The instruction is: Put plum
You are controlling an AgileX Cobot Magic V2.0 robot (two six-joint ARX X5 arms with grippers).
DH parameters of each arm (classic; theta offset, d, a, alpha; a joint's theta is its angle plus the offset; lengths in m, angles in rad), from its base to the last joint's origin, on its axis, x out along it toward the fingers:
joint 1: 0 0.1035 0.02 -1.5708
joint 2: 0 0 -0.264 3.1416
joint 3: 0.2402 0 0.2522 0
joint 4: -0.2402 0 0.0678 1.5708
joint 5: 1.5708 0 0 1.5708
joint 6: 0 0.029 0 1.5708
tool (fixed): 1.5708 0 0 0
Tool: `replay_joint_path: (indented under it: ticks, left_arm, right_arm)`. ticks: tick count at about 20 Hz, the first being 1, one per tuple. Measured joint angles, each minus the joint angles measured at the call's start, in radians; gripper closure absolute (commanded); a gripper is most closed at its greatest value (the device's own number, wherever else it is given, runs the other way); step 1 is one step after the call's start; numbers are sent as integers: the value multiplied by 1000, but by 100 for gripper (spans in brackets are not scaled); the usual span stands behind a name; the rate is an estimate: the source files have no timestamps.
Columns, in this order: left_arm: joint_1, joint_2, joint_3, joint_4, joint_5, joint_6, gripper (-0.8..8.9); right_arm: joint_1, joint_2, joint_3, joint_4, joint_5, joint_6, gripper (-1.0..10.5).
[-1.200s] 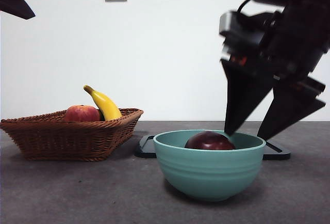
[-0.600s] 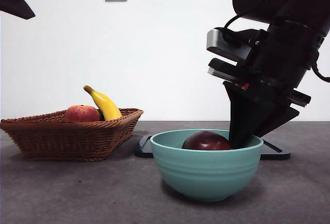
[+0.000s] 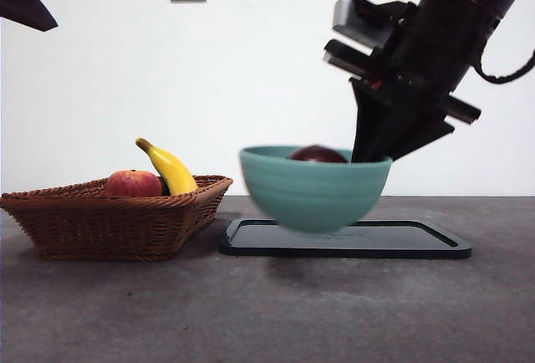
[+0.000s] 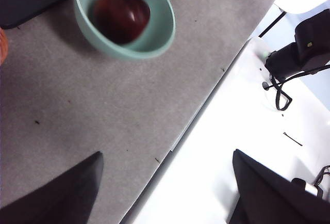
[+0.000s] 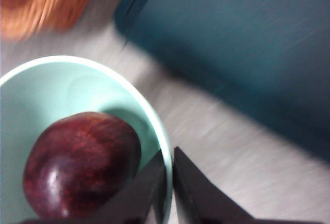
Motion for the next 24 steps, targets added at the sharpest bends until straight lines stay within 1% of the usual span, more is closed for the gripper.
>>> replay_joint_path:
  ticks: [3,5,9,11,14,19,20,22,24]
  left_arm:
    - [0,0,0,1,0,0,409]
    - [0,0,0,1,0,0,409]
    - [0,0,0,1,0,0,409]
    - [0,0,0,1,0,0,409]
    - [0,0,0,1,0,0,409]
    - [0,0,0,2,0,0,409]
    - [0,0,0,2,0,0,409]
    - [0,0,0,2,0,0,409]
    - [0,0,0,2,0,0,409]
  right_arm:
    - [-78,28,74,-23,0,-2,936]
    - [-126,93,139,-30,2,-6,936]
    - [-179,264,302,-55,2,-22,936]
    - [-193,345,366,-54,2,-29,936]
    - [-196,440,404,-53,2,-36,936]
    - [-196,471,407,-51,-1,-39,935]
    - [-196,471,407,-51,-1,-39,921]
    - [-196,471,407,-55,-1,-39,767]
    - [-196,468,416,-71,0,-39,748]
